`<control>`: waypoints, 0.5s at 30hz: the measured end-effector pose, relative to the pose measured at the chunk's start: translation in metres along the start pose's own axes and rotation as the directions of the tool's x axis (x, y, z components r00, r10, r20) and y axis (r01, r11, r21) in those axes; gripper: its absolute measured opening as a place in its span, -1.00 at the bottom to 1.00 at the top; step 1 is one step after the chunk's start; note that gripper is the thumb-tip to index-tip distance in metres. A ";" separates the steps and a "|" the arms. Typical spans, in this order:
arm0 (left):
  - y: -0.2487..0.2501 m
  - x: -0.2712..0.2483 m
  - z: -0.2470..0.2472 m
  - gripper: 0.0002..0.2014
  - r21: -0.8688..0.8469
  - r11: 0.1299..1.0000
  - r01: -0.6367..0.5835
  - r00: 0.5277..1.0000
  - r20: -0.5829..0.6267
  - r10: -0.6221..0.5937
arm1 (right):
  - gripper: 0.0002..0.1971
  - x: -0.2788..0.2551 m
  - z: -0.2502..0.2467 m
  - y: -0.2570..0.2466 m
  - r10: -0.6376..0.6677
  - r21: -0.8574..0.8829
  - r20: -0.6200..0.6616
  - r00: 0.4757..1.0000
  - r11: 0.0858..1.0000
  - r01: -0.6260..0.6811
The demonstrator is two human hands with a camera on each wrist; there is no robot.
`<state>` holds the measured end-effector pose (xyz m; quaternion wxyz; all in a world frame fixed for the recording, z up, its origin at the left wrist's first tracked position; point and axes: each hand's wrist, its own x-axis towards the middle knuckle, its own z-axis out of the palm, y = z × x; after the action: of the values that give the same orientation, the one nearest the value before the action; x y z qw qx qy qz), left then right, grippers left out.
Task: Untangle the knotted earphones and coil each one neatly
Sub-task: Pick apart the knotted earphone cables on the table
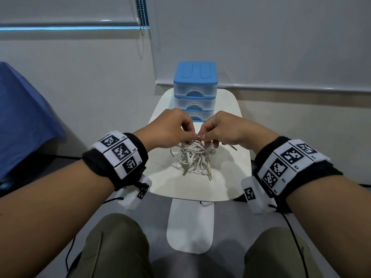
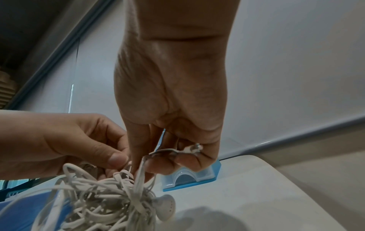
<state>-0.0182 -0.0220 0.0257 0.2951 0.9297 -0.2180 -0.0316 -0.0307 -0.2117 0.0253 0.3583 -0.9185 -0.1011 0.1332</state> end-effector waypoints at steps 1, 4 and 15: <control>-0.001 -0.001 -0.001 -0.89 0.004 1.000 -0.001 1.000 0.007 0.001 | -0.85 0.001 0.001 0.001 -0.003 0.005 0.002 1.000 1.000 0.003; -0.004 -0.004 0.000 -0.93 -0.011 1.000 -0.002 1.000 0.011 0.003 | -0.88 0.002 0.002 0.005 -0.002 0.020 0.004 1.000 1.000 0.002; -0.005 -0.001 0.010 -0.84 -0.008 1.000 -0.016 0.997 0.077 0.017 | -0.94 -0.002 0.006 0.008 -0.025 0.086 -0.026 0.999 0.996 0.028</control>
<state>-0.0188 -0.0234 0.0144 0.2903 0.9249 -0.2367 -0.0659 -0.0339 -0.2141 0.0158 0.4005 -0.9023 -0.1031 0.1214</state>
